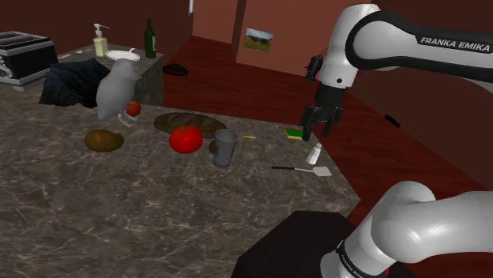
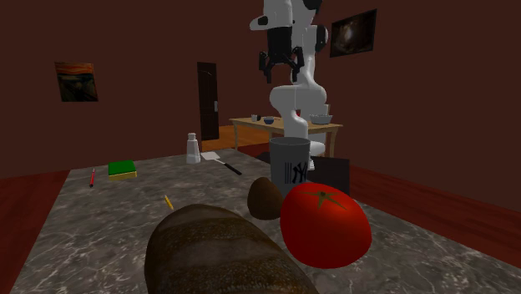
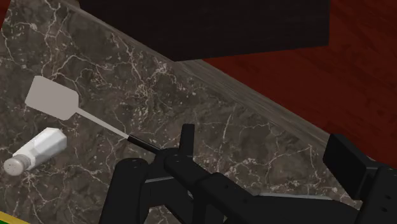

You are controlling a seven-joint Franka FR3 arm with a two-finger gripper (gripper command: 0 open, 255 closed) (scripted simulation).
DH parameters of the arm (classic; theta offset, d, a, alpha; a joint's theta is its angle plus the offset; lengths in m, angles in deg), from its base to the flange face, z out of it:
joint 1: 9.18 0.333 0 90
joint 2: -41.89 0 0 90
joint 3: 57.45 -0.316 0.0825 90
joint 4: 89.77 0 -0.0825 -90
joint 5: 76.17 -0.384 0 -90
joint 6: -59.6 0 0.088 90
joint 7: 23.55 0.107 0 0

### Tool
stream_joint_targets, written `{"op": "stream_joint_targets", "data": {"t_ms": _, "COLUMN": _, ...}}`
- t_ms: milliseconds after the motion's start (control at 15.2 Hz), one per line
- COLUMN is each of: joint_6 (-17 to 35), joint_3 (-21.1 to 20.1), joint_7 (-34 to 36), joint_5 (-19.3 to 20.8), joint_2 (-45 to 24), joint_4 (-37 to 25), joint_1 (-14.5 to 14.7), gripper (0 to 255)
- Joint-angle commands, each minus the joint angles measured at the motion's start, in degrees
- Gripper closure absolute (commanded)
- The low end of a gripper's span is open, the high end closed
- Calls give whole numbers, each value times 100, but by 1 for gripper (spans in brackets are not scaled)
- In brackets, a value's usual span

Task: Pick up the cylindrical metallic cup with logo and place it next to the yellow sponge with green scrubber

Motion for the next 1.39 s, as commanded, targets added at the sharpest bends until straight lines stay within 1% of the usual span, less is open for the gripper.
{"op": "stream_joint_targets", "data": {"t_ms": 0, "joint_6": 0, "joint_3": 0, "joint_7": 0, "joint_5": 0, "joint_2": 0, "joint_4": 0, "joint_1": 0, "gripper": 0}}
{"op": "stream_joint_targets", "data": {"t_ms": 330, "joint_6": 907, "joint_3": -119, "joint_7": 128, "joint_5": -93, "joint_2": -963, "joint_4": -192, "joint_1": 62, "gripper": 0}}
{"op": "stream_joint_targets", "data": {"t_ms": 660, "joint_6": 1679, "joint_3": -224, "joint_7": 250, "joint_5": -146, "joint_2": -1990, "joint_4": -584, "joint_1": 110, "gripper": 0}}
{"op": "stream_joint_targets", "data": {"t_ms": 990, "joint_6": 2287, "joint_3": -315, "joint_7": 376, "joint_5": -154, "joint_2": -3043, "joint_4": -1164, "joint_1": 145, "gripper": 0}}
{"op": "stream_joint_targets", "data": {"t_ms": 1320, "joint_6": 2718, "joint_3": -382, "joint_7": 512, "joint_5": -115, "joint_2": -4099, "joint_4": -1924, "joint_1": 180, "gripper": 0}}
